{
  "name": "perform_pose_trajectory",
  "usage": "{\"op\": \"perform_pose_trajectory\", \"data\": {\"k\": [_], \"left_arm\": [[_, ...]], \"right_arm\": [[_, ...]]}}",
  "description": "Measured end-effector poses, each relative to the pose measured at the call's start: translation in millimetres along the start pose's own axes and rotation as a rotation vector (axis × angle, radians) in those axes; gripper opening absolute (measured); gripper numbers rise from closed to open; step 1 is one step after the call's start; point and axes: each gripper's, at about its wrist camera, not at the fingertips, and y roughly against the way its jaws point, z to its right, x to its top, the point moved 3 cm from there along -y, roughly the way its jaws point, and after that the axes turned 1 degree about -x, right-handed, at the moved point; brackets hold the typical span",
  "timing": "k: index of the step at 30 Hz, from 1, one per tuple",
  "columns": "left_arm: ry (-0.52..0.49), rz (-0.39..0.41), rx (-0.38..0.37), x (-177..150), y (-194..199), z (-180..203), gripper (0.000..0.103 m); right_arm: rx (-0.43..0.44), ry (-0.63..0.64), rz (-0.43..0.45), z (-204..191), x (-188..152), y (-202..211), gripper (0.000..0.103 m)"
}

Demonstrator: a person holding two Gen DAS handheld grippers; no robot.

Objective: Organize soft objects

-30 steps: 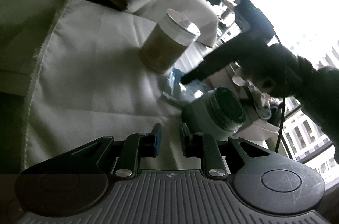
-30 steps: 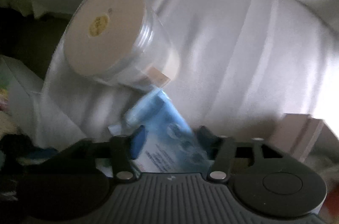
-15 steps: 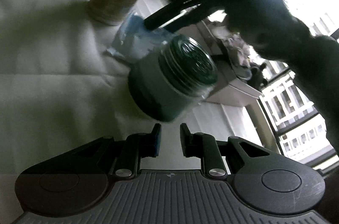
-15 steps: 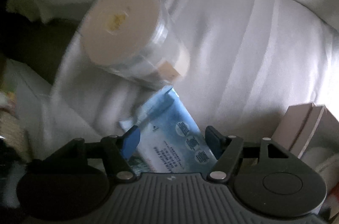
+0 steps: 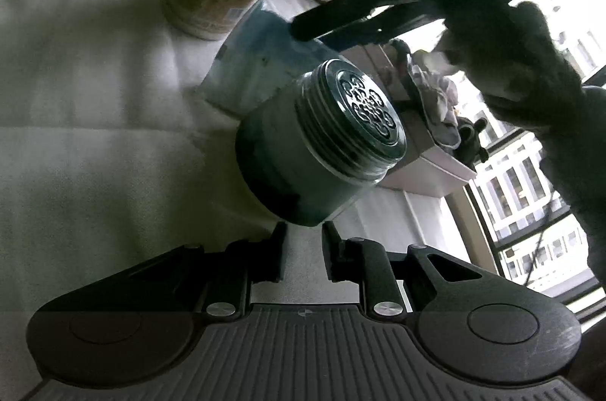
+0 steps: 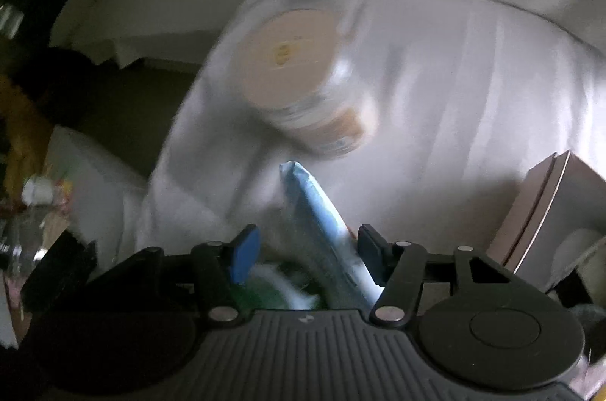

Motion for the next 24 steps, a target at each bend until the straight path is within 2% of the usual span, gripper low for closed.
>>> {"op": "perform_pose_trajectory", "data": {"k": [2, 5, 7, 8, 9, 10, 15, 17, 19, 21, 23, 24], "left_arm": [[0.004, 0.001, -0.002, 0, 0, 0, 0.021], [0.006, 0.001, 0.0, 1, 1, -2, 0.021], [0.005, 0.002, 0.003, 0, 1, -1, 0.021], [0.005, 0.001, 0.004, 0, 1, -1, 0.021], [0.007, 0.001, 0.004, 0, 1, -1, 0.021], [0.007, 0.001, 0.004, 0, 1, -1, 0.021], [0.012, 0.001, -0.002, 0, 0, -1, 0.021], [0.013, 0.0, -0.006, 0, 1, -2, 0.021], [0.013, -0.001, -0.008, 0, 1, -3, 0.021], [0.014, -0.002, -0.011, 1, 1, -3, 0.021], [0.01, -0.002, -0.015, 1, -1, -3, 0.021], [0.009, -0.002, -0.018, 1, -1, -3, 0.021]], "right_arm": [[-0.007, -0.043, -0.015, 13, 7, -12, 0.059], [-0.098, -0.078, -0.06, 24, 14, -35, 0.056], [-0.12, -0.036, -0.049, 21, 20, -41, 0.055], [-0.17, -0.016, -0.052, 20, 23, -45, 0.055], [-0.225, 0.0, -0.052, 21, 25, -48, 0.057], [-0.232, 0.0, -0.067, 24, 27, -54, 0.064], [-0.118, -0.002, -0.18, 18, 13, -73, 0.074], [-0.149, 0.052, -0.164, 8, 2, -74, 0.074], [-0.114, 0.049, -0.12, 2, -5, -62, 0.074], [-0.005, -0.007, -0.068, 2, -13, -42, 0.071], [0.111, -0.036, -0.042, -3, -23, -26, 0.055], [0.156, -0.032, -0.037, -6, -29, -24, 0.051]]}}
